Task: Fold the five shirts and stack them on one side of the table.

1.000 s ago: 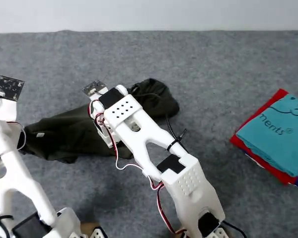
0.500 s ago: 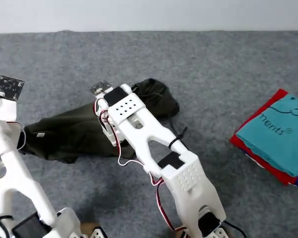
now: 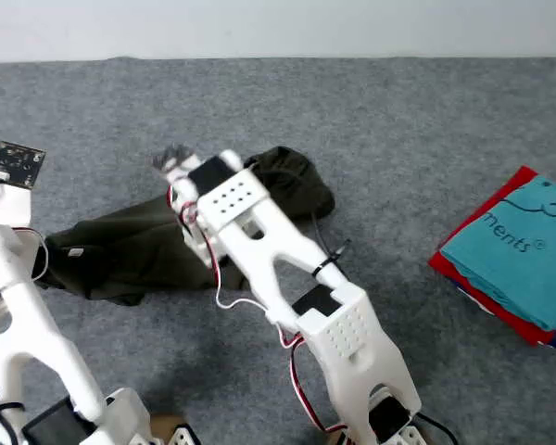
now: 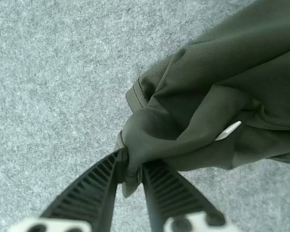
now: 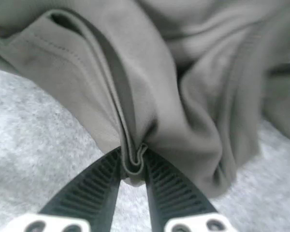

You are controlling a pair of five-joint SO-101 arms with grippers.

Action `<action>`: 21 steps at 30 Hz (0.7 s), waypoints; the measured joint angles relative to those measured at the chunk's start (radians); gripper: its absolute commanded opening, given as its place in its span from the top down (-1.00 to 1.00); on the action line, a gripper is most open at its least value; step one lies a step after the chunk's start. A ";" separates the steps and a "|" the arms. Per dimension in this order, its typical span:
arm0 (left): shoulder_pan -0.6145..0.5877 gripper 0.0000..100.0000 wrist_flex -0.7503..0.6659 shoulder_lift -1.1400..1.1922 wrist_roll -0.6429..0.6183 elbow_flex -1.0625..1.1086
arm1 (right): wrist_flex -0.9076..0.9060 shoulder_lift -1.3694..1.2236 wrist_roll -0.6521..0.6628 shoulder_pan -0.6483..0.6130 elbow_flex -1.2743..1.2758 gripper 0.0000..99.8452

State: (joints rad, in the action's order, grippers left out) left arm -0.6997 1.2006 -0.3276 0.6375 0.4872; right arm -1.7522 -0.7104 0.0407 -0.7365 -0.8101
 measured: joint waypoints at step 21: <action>0.118 0.99 0.103 0.002 -0.051 -0.206 | 0.015 0.058 0.086 0.121 -0.049 0.81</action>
State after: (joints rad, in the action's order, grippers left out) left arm -0.5815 1.3034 -0.3261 0.5869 0.2816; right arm -1.7369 -0.6521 0.1266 -0.6153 -0.8592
